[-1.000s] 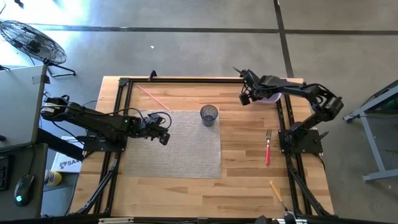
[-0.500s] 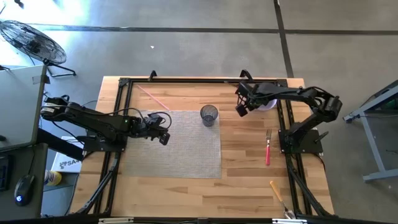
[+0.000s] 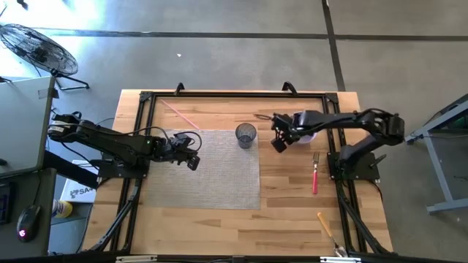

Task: Pick & Place Utensil
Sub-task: Put the purple bowl on the gray mat to the bottom left of the blue cup

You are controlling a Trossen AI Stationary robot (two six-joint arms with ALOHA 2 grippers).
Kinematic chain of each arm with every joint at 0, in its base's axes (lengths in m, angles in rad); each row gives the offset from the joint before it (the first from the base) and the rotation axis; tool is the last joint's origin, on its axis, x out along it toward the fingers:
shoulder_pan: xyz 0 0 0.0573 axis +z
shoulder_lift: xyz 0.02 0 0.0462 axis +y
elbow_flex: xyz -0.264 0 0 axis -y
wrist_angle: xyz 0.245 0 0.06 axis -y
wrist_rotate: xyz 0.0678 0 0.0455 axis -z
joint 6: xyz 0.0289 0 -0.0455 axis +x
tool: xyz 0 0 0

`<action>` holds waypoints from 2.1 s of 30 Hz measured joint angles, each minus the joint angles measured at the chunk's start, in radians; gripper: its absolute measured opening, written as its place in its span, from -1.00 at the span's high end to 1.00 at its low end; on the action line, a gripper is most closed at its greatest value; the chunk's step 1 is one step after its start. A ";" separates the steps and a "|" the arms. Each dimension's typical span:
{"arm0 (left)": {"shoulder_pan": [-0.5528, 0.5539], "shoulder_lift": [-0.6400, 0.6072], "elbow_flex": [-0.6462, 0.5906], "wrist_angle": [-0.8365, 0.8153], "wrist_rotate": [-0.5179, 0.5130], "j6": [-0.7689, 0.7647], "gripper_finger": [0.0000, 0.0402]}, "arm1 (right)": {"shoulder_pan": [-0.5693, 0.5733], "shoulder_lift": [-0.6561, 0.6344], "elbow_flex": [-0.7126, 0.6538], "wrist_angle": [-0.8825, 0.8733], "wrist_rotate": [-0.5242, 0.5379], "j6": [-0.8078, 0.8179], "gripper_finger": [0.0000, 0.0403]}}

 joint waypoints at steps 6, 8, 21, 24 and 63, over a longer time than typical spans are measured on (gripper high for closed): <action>0.000 0.000 0.000 0.000 0.000 0.000 0.83 | 0.106 -0.023 0.000 0.001 -0.023 0.056 0.96; 0.000 0.000 0.000 -0.001 0.000 0.002 0.83 | 0.141 -0.025 0.000 -0.001 -0.023 0.077 0.94; 0.000 0.000 0.000 -0.003 0.001 0.027 0.83 | 0.384 -0.025 0.070 -0.057 0.033 0.241 0.98; 0.000 0.000 0.000 -0.003 0.001 0.027 0.83 | 0.442 -0.025 0.087 -0.061 0.041 0.285 0.98; 0.000 -0.492 0.001 -0.244 0.004 0.238 0.83 | 0.758 0.754 1.143 -0.261 -0.134 -0.534 0.95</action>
